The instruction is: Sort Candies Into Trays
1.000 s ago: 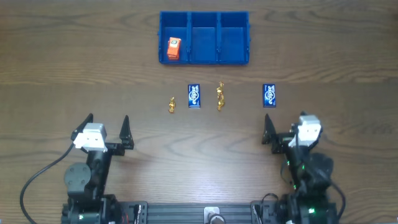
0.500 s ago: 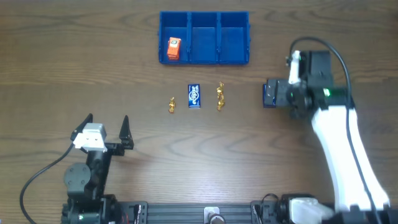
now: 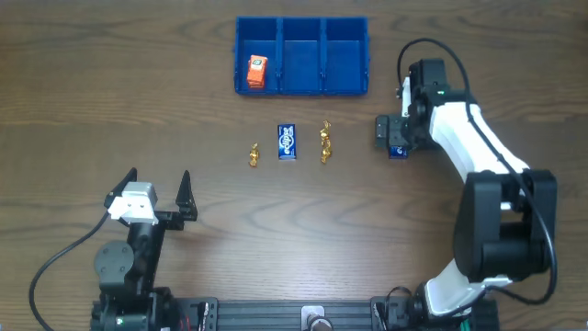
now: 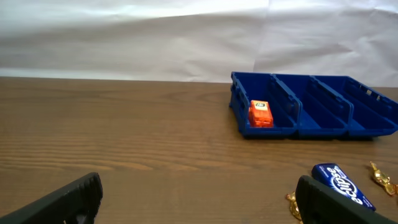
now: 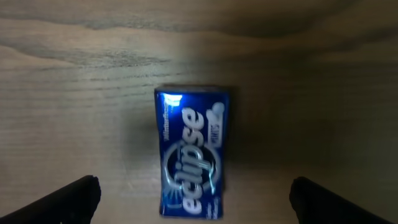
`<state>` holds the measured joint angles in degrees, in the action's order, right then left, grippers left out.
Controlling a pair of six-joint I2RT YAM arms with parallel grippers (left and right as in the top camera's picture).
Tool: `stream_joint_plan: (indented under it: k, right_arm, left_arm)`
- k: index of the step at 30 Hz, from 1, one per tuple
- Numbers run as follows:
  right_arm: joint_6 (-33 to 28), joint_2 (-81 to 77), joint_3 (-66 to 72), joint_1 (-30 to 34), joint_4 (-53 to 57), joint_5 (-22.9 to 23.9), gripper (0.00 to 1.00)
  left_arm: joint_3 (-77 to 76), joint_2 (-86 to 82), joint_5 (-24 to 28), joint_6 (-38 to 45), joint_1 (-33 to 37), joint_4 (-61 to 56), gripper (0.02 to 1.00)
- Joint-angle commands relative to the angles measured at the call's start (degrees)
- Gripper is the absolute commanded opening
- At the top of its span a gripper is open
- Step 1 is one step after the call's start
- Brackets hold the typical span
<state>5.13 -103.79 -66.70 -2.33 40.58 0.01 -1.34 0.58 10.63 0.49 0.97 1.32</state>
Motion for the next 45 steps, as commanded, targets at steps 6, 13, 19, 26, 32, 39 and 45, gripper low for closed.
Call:
stream_joint_plan:
  k: [6, 13, 19, 26, 32, 39, 45]
  right_arm:
    - [-2.08, -3.93, -1.09, -0.24, -2.23, 1.44, 0.998]
    - [-2.19, -5.66, -1.09, -0.24, -3.41, 1.4, 0.998]
    - [-2.19, -6.21, -1.09, -0.24, -3.72, 1.36, 0.963]
    - [-2.19, -6.6, -1.09, -0.24, -4.5, -0.11, 0.627]
    - [-2.21, -6.6, -1.09, -0.24, -4.57, -1.44, 0.397]
    - [-2.19, -6.6, -1.09, -0.24, -4.52, -1.9, 0.299]
    - [-2.16, -6.54, -1.16, -0.24, -3.96, -2.58, 0.226]
  left_arm:
    - [1.07, -0.37, 1.4, 0.81, 0.24, 1.92, 0.998]
    - [1.07, -0.37, 1.4, 0.81, 0.24, 1.92, 0.998]
    - [1.07, -0.37, 1.4, 0.81, 0.24, 1.92, 0.998]
    - [1.07, -0.37, 1.4, 0.83, 0.24, 1.92, 0.998]
    - [1.07, -0.37, 1.4, 0.81, 0.24, 1.92, 0.998]
    - [1.07, -0.37, 1.4, 0.81, 0.24, 1.92, 0.998]
    - [1.07, -0.37, 1.4, 0.81, 0.24, 1.92, 0.996]
